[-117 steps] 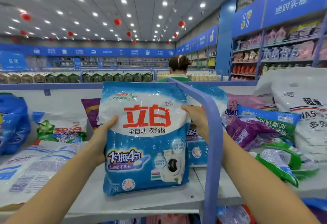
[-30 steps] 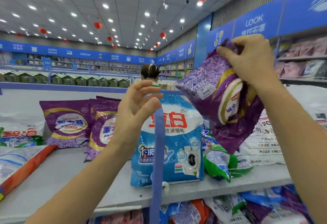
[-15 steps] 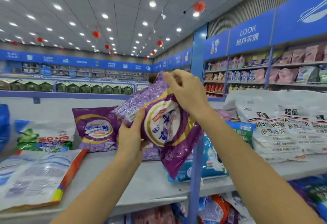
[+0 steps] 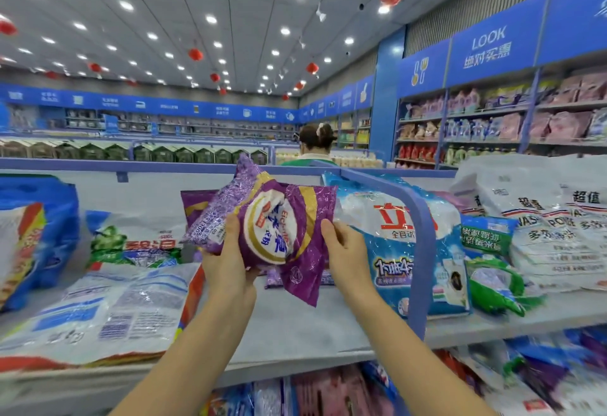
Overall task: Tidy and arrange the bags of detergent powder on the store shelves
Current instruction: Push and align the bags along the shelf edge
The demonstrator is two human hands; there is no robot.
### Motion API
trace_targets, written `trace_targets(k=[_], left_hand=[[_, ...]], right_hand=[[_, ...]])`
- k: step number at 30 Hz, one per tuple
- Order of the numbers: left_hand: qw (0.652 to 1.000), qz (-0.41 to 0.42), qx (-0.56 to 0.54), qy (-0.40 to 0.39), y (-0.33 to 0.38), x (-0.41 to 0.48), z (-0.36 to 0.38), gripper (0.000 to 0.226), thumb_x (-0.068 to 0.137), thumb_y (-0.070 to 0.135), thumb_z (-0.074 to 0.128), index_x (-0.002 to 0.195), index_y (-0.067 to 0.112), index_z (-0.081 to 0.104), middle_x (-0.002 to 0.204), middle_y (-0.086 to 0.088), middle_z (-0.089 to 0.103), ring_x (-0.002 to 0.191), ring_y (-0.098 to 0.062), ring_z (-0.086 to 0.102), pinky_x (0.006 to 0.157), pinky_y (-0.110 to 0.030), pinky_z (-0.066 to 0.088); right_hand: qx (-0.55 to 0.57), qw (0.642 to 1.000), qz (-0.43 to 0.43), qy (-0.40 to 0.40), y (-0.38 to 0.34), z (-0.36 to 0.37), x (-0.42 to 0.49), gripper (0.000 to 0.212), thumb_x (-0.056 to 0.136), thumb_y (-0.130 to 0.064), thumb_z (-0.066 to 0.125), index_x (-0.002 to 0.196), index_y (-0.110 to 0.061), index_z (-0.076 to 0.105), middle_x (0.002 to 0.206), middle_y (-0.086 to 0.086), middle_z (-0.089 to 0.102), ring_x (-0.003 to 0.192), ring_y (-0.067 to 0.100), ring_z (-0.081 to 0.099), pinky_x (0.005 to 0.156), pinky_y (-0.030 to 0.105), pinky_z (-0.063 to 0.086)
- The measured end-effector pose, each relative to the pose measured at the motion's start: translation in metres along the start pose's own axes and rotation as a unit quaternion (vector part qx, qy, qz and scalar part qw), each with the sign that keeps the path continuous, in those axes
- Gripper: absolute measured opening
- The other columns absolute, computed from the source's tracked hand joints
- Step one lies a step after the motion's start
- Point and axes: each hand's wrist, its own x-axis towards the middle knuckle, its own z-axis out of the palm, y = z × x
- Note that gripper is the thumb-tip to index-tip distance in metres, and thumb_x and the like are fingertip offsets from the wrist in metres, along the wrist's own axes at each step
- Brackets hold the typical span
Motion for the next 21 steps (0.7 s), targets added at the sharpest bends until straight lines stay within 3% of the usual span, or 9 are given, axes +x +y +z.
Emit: trace_targets(k=[3,6,7,10,11,14,17,21], left_hand=[[0.999,-0.015,-0.016,-0.031,-0.003,0.007,-0.015,0.036,0.084,0.036,0.066,0.108,0.012,0.055,0.102,-0.006,0.067,0.084,-0.018,0.066,0.060,-0.042,0.059],[0.996,-0.043,-0.042,-0.067,-0.005,0.013,-0.036,0.066,0.063,0.035,0.081,0.119,0.009,0.060,0.110,-0.009,0.069,0.099,-0.022,0.067,0.072,-0.037,0.059],[0.994,-0.062,-0.038,-0.082,-0.005,0.014,-0.043,0.067,0.058,0.031,0.083,0.117,0.008,0.062,0.106,-0.009,0.071,0.100,-0.023,0.066,0.073,-0.035,0.059],[0.988,-0.123,-0.012,-0.094,-0.005,0.021,-0.062,0.014,0.080,0.013,0.065,0.093,0.007,0.062,0.071,-0.004,0.070,0.085,-0.021,0.061,0.076,-0.035,0.056],[0.988,-0.126,-0.001,-0.088,-0.003,0.023,-0.067,0.008,0.086,0.009,0.059,0.094,0.007,0.060,0.070,-0.003,0.067,0.082,-0.020,0.059,0.079,-0.034,0.052],[0.987,-0.062,0.079,-0.125,0.005,0.029,-0.072,0.015,0.087,0.008,0.060,0.099,0.016,0.057,0.082,0.002,0.069,0.087,-0.017,0.061,0.084,-0.030,0.042],[0.964,-0.006,0.188,-0.189,0.002,0.029,-0.062,0.026,0.079,0.021,0.070,0.101,0.022,0.058,0.089,0.004,0.070,0.086,-0.013,0.064,0.082,-0.029,0.044],[0.985,-0.005,0.126,-0.122,-0.004,0.036,-0.053,0.017,0.089,0.026,0.058,0.104,0.018,0.056,0.096,-0.003,0.064,0.089,-0.017,0.059,0.073,-0.032,0.045]], right_hand=[[0.051,0.995,0.054,0.063,0.004,0.002,0.020,0.044,0.098,-0.029,0.045,0.063,-0.003,0.049,0.061,0.006,0.045,0.063,0.017,0.041,0.060,0.030,0.033],[0.094,0.990,0.086,0.061,-0.002,-0.004,0.047,0.045,0.099,-0.027,0.043,0.082,0.012,0.057,0.073,0.012,0.054,0.070,0.020,0.047,0.067,0.033,0.040],[0.067,0.994,0.066,0.055,-0.007,-0.004,0.054,0.045,0.099,-0.027,0.043,0.080,0.011,0.057,0.073,0.012,0.054,0.069,0.020,0.047,0.067,0.034,0.040],[-0.046,0.997,-0.055,0.033,-0.026,-0.008,0.068,0.046,0.100,-0.027,0.041,0.061,-0.003,0.045,0.061,0.008,0.045,0.061,0.016,0.040,0.060,0.031,0.031],[-0.060,0.994,-0.092,0.021,-0.035,-0.011,0.074,0.047,0.100,-0.025,0.041,0.058,-0.005,0.041,0.058,0.006,0.042,0.058,0.015,0.038,0.057,0.030,0.029],[-0.121,0.971,-0.195,-0.066,-0.064,-0.015,0.090,0.046,0.100,-0.023,0.042,0.056,-0.013,0.038,0.054,0.002,0.040,0.051,0.011,0.035,0.052,0.028,0.027],[-0.207,0.923,-0.288,-0.149,-0.081,-0.008,0.099,0.045,0.099,-0.023,0.044,0.058,-0.005,0.044,0.054,0.009,0.047,0.051,0.018,0.041,0.056,0.034,0.035],[-0.310,0.879,-0.336,-0.136,-0.084,-0.006,0.105,0.044,0.099,-0.030,0.042,0.060,-0.012,0.043,0.055,0.001,0.047,0.057,0.022,0.047,0.058,0.036,0.038]])
